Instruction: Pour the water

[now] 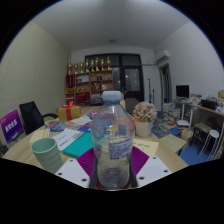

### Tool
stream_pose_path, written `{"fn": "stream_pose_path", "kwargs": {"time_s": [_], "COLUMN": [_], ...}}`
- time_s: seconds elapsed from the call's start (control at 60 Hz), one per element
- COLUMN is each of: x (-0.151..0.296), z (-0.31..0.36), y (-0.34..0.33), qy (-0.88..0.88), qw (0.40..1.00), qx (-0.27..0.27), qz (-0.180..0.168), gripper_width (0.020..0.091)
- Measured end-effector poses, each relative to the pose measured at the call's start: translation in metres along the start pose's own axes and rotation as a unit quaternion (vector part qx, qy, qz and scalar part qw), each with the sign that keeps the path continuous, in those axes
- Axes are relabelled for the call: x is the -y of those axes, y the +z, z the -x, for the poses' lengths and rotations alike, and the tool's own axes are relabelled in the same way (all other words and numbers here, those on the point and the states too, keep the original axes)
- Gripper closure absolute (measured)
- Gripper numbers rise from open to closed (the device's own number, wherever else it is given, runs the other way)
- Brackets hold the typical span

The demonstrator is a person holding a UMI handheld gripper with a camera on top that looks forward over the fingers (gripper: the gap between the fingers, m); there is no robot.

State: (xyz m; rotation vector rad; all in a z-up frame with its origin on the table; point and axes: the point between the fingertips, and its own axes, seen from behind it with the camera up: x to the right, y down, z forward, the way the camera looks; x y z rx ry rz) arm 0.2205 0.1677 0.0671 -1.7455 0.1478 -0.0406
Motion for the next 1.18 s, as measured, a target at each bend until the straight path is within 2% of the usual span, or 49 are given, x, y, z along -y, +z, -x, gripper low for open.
{"fn": "stream_pose_path", "kwargs": {"time_s": [0.1, 0.117, 0.133, 0.167, 0.217, 0.317, 0.383, 0.4, 0.433, 0.55, 0.583, 0.667, 0.867, 1.067, 1.183], "x": [-0.002, -0.011, 0.002, 0.001, 0.001, -0.007, -0.023, -0.018, -0.021, -0.022, -0.012, 0.007, 0.053, 0.076, 0.080], "z": [0.004, -0.024, -0.002, -0.002, -0.003, -0.006, -0.026, -0.006, -0.005, -0.013, 0.006, 0.002, 0.045, 0.093, 0.116], "y": [-0.005, -0.001, -0.002, -0.003, -0.004, -0.009, -0.022, -0.024, -0.032, -0.064, -0.080, -0.109, -0.208, -0.292, -0.335], "qy": [-0.016, -0.016, -0.012, -0.008, -0.007, -0.015, -0.023, -0.026, -0.032, -0.030, -0.028, -0.025, -0.037, -0.005, -0.002], "qw": [1.000, 1.000, 1.000, 1.000, 1.000, 0.999, 0.998, 0.998, 0.997, 0.996, 0.996, 0.997, 0.996, 0.997, 0.997], "qx": [0.000, 0.003, -0.001, -0.004, -0.008, -0.024, -0.026, -0.028, -0.027, -0.022, -0.020, -0.032, -0.054, -0.064, -0.052], "qz": [-0.001, -0.002, 0.000, 0.000, 0.004, 0.023, 0.047, 0.055, 0.066, 0.077, 0.077, 0.068, 0.054, 0.052, 0.056], "gripper_width": [0.0628, 0.0629, 0.0597, 0.0591, 0.0529, 0.0471, 0.0358, 0.0345, 0.0248, 0.0256, 0.0257, 0.0257, 0.0269, 0.0269, 0.0275]}}
